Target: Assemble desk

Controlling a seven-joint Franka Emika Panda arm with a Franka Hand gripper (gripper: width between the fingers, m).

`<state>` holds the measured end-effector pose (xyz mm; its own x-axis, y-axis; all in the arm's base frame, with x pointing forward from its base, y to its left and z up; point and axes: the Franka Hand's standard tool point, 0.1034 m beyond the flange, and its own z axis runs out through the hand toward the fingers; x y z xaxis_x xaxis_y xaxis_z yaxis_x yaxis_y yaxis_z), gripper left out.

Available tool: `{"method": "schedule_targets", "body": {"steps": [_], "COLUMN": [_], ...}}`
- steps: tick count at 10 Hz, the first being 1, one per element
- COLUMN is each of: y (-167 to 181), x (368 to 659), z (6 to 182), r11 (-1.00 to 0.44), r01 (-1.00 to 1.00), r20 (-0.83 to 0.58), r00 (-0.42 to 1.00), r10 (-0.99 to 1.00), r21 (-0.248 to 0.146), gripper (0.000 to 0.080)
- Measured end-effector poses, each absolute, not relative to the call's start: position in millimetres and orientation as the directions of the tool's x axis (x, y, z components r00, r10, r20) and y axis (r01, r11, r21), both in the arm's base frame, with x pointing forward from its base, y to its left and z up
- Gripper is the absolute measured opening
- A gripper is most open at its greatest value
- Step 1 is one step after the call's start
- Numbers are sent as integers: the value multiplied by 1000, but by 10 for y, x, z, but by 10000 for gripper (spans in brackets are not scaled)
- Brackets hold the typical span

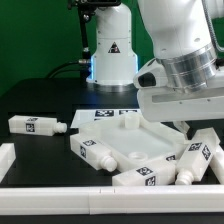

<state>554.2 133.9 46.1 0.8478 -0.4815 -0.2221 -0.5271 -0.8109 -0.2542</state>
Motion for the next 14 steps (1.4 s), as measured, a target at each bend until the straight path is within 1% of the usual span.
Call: {"method": "schedule_targets", "body": {"steps": [1,2,5,6,7,8,9,10,12,14], "y": [1338,1335,1336,1370,1381,1364,1423,1471,1429,1563], "x": [5542,5549,5551,5500,5394,5240,5147,5154,5153,5061], "z": [460,465,470,576,752,821,866,864,838,873], "r11": [-811,-811,-811,-811,-813,-814,-810,-811,-810,-844], "r01": [-527,-527,-527,-529,-528,-528,-540,-541,-543,-486], "r20": [-222,-221,-220,-243,-257,-257,-255,-255,-257,-243], "r00": [848,848,848,845,844,844,836,835,834,867], "r10": [-482,-482,-482,-476,-471,-471,-486,-488,-489,-434], "r21": [-254,-255,-255,-249,-246,-242,-227,-223,-222,-226], "gripper": [323,284,284,284,284,284,284,284,284,284]}}
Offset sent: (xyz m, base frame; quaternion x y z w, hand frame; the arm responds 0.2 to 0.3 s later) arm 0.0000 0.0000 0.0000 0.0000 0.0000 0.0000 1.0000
